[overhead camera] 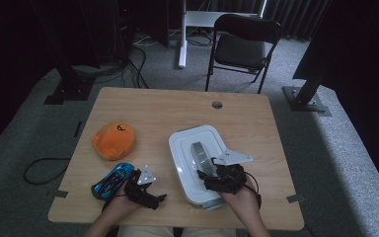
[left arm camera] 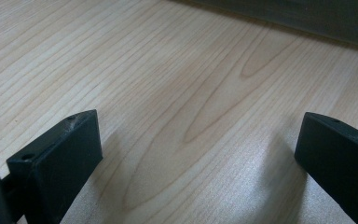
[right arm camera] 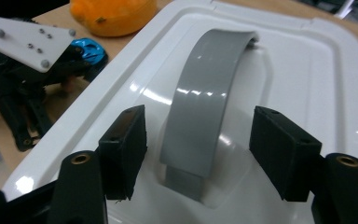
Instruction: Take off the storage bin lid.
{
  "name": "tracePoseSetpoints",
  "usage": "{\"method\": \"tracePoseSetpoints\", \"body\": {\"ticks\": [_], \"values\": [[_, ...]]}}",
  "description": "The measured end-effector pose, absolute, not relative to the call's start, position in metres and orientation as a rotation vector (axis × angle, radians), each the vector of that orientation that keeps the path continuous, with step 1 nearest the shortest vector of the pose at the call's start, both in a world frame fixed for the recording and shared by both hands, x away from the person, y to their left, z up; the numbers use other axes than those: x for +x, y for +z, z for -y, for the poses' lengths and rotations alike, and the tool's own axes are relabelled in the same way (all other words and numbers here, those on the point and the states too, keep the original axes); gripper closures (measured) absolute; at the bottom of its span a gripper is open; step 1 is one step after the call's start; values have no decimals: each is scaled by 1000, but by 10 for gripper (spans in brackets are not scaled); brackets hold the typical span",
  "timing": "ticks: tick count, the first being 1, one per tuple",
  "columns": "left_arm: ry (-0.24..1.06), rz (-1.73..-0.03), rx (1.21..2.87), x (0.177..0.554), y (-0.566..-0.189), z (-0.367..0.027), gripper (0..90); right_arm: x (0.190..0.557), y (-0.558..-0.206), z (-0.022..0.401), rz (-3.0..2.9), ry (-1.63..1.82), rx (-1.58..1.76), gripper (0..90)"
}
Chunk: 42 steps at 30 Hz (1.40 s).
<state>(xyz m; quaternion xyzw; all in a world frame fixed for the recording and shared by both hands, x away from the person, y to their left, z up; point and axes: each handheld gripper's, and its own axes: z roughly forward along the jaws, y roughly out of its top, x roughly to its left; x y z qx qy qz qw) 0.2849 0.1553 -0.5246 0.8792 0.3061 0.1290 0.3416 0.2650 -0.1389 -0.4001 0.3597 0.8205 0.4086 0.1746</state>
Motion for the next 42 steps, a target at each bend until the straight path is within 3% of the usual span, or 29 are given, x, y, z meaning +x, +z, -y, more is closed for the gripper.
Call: {"method": "tracePoseSetpoints", "body": {"ticks": [9,16,20,42], "values": [[339,-805,2284,285,-525,-155,12,261,-401,137,-2332,1191,997,559],[338,-804,2284,285,-525,-155,11,258,-403,141,-2273,1177,1054,553],[340,-805,2283,285,-525,-155,12,254,-405,141,-2257,1211,1061,649],[343,-805,2278,285,-525,-155,11,257,-387,147,-2242,1305,1069,680]]}}
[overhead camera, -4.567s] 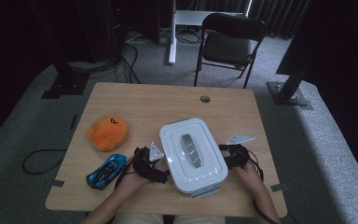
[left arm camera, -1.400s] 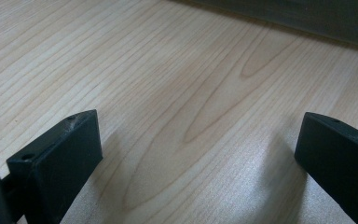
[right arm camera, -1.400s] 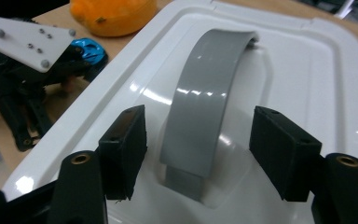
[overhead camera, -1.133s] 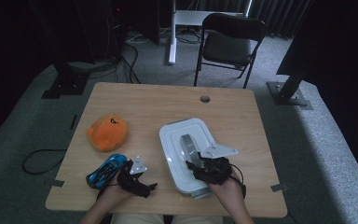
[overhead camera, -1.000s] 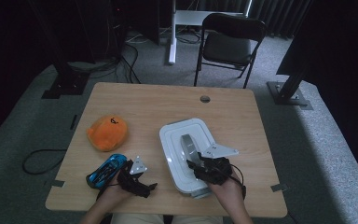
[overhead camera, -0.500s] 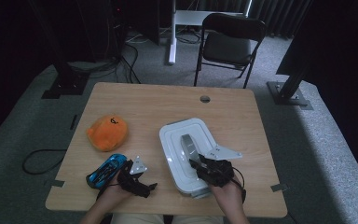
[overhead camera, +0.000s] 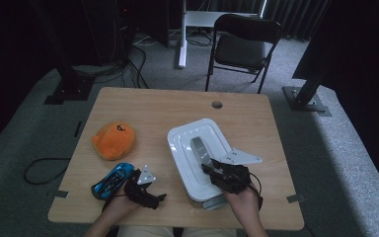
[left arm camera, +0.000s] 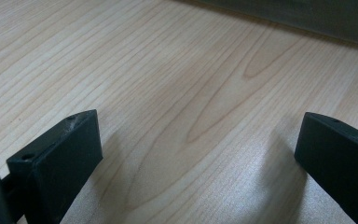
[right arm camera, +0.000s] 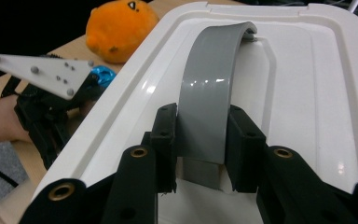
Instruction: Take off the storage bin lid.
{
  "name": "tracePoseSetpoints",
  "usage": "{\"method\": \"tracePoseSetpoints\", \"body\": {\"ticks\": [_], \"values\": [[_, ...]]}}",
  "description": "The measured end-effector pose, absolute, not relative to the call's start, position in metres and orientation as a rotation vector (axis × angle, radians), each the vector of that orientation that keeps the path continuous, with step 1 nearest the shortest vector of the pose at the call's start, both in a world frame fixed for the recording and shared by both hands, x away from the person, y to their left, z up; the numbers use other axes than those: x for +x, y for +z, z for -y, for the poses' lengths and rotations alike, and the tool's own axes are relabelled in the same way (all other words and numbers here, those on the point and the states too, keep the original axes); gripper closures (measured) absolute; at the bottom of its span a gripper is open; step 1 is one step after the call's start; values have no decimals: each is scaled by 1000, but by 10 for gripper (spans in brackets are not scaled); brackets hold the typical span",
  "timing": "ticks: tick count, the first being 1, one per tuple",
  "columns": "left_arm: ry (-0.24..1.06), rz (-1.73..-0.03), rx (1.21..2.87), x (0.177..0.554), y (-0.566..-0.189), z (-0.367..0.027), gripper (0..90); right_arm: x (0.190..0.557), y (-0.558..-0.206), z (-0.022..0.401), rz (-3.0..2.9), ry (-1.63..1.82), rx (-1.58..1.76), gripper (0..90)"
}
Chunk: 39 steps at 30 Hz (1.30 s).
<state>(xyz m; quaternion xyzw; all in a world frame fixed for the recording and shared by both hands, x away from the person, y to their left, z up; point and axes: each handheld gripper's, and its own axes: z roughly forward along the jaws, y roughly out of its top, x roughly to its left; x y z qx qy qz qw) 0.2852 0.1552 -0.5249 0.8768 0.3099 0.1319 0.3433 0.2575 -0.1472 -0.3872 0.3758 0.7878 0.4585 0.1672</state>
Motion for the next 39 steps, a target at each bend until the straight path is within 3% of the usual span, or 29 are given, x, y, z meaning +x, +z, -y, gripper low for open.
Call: {"method": "tracePoseSetpoints", "body": {"ticks": [16,39], "values": [[341,-806,2280,285,-525,-155,11,269,-372,167,-2152,1320,1089,680],[342,-812,2280,285,-525,-155,12,287,-368,235,-1951,1258,1244,681]]}}
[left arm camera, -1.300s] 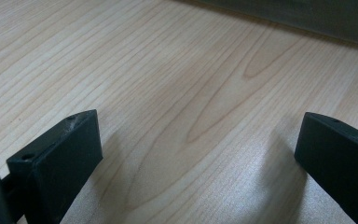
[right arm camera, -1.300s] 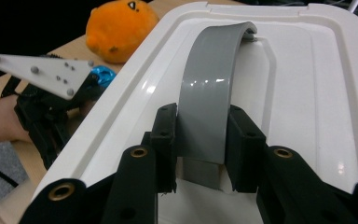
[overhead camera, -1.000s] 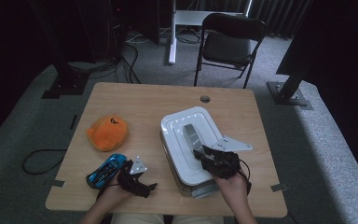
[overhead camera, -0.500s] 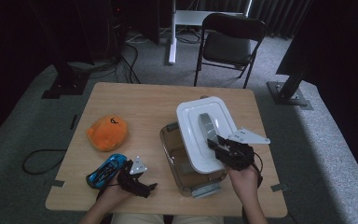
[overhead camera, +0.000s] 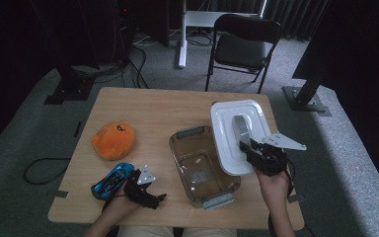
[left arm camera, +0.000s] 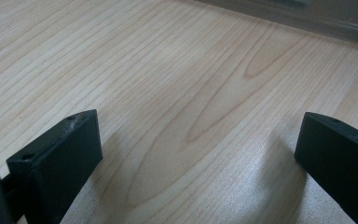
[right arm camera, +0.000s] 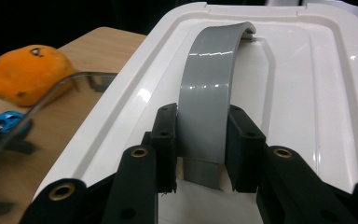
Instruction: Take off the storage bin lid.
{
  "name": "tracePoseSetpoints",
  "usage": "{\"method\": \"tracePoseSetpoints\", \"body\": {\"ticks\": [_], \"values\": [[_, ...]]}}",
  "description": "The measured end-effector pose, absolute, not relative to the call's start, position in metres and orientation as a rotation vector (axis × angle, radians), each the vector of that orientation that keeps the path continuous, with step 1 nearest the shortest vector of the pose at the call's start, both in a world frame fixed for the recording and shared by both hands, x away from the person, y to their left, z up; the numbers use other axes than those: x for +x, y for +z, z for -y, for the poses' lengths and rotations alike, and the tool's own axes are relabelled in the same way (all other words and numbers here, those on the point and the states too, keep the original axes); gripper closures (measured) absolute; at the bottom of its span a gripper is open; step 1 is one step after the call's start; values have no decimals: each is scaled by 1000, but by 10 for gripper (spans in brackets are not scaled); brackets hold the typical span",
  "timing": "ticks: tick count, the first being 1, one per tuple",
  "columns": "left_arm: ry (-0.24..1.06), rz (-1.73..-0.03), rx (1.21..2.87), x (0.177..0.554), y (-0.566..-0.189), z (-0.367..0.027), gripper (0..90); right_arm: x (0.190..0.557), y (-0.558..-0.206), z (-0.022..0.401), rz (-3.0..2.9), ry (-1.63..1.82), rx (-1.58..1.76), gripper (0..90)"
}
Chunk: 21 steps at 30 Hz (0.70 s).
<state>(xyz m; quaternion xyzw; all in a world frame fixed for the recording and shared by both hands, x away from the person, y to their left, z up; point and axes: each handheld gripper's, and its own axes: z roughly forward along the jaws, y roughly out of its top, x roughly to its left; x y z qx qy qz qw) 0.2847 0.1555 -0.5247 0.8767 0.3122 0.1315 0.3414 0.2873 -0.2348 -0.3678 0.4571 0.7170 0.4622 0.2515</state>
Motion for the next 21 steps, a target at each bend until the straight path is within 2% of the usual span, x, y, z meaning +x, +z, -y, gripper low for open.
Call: {"method": "tracePoseSetpoints", "body": {"ticks": [11,21], "values": [[341,-812,2281,285,-525,-156,11,296,-382,265,-1887,1197,1331,681],[344,-812,2280,285,-525,-156,12,310,-410,282,-1882,1143,1420,680]]}}
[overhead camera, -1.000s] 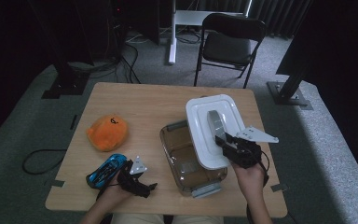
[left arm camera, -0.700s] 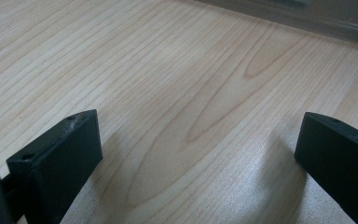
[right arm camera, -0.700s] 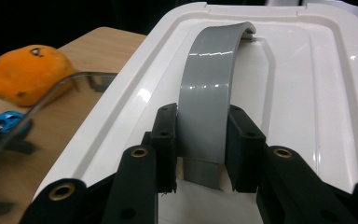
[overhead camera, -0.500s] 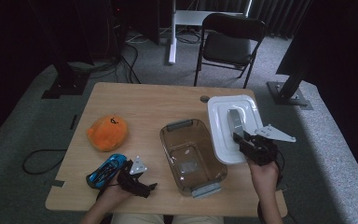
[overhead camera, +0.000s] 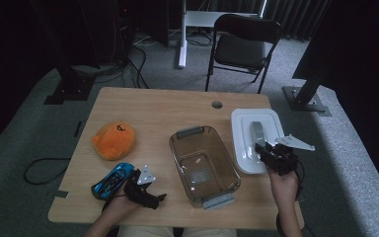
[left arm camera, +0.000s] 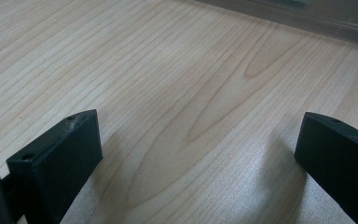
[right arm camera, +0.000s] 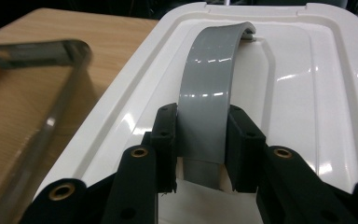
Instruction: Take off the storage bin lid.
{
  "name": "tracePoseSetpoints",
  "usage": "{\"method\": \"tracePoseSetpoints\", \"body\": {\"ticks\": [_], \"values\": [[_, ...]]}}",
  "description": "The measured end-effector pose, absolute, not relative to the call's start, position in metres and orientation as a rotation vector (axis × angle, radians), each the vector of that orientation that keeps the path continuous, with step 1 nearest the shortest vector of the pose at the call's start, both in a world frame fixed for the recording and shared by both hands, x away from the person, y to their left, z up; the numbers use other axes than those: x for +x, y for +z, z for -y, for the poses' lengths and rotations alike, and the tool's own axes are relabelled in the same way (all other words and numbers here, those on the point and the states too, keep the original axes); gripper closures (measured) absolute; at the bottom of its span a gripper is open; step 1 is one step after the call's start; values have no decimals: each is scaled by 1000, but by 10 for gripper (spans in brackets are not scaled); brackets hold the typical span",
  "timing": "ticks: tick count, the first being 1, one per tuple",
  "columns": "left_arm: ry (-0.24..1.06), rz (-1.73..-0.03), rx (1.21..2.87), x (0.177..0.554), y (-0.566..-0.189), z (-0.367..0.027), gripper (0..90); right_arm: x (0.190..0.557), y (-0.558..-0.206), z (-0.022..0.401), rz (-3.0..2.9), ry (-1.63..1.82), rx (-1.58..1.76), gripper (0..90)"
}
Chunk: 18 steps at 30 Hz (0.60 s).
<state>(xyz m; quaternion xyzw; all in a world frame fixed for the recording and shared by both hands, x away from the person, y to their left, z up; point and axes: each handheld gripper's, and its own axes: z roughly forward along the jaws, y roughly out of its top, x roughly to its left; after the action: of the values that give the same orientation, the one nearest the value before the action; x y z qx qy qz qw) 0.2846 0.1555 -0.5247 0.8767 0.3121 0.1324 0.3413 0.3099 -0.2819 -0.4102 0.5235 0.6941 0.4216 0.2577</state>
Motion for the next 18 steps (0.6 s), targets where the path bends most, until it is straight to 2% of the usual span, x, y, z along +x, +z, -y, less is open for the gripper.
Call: {"method": "tracePoseSetpoints", "body": {"ticks": [18], "values": [[344,-814,2281,284,-525,-156,12,335,-465,289,-1903,1102,1521,680]]}}
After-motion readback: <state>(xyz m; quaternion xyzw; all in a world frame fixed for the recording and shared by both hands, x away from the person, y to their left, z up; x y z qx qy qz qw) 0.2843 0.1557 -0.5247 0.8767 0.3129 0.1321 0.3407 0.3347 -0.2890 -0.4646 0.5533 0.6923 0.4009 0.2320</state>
